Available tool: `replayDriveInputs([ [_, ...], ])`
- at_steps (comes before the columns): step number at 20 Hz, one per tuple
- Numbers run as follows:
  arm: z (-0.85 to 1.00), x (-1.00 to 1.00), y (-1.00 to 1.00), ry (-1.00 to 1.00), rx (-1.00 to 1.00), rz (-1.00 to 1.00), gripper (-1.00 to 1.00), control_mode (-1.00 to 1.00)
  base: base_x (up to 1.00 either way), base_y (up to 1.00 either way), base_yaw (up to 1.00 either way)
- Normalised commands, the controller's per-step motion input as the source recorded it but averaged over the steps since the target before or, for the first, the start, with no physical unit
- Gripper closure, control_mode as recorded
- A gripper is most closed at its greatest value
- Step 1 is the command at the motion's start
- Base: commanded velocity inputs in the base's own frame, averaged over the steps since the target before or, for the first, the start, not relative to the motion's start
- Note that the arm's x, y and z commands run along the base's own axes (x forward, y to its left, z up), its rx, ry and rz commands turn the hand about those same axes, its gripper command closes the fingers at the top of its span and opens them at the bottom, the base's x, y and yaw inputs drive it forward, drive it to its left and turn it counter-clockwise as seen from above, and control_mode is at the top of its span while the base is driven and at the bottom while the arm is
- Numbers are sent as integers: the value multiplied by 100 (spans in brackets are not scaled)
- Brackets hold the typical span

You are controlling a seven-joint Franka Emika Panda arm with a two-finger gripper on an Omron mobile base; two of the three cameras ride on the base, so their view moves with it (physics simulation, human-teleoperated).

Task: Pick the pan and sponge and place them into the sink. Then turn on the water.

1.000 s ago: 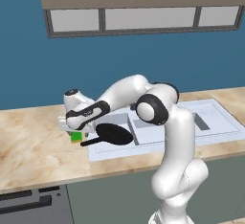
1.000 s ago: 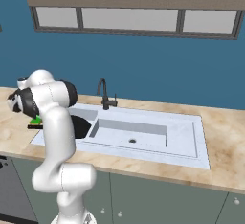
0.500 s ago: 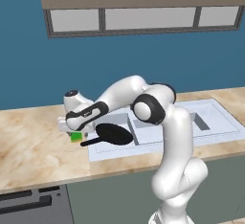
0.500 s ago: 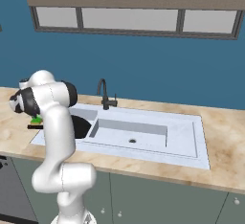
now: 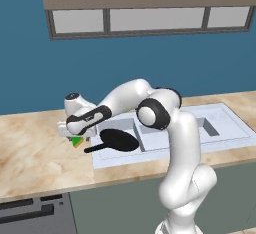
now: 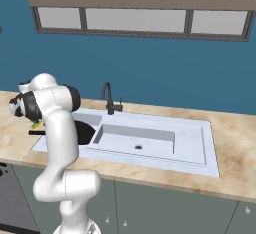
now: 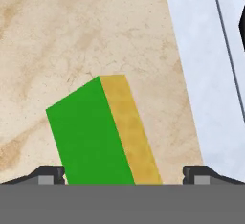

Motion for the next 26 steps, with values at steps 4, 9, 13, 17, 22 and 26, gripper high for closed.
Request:
replayDriveInputs([
  [4,0,0,7,-1,0,8,-100,-100,0,0,0],
  [9,-6,2,6,-1,0,8,100,-100,0,0,0],
  [13,-7,1,9,-1,0,7,100,-100,0,0,0],
  [17,-8,0,0,-4,0,6,100,-100,0,0,0],
  [22,6,-11,-18,-12,-1,5,100,-100,0,0,0],
  [26,24,-18,-57,-20,-8,7,100,-100,0,0,0],
])
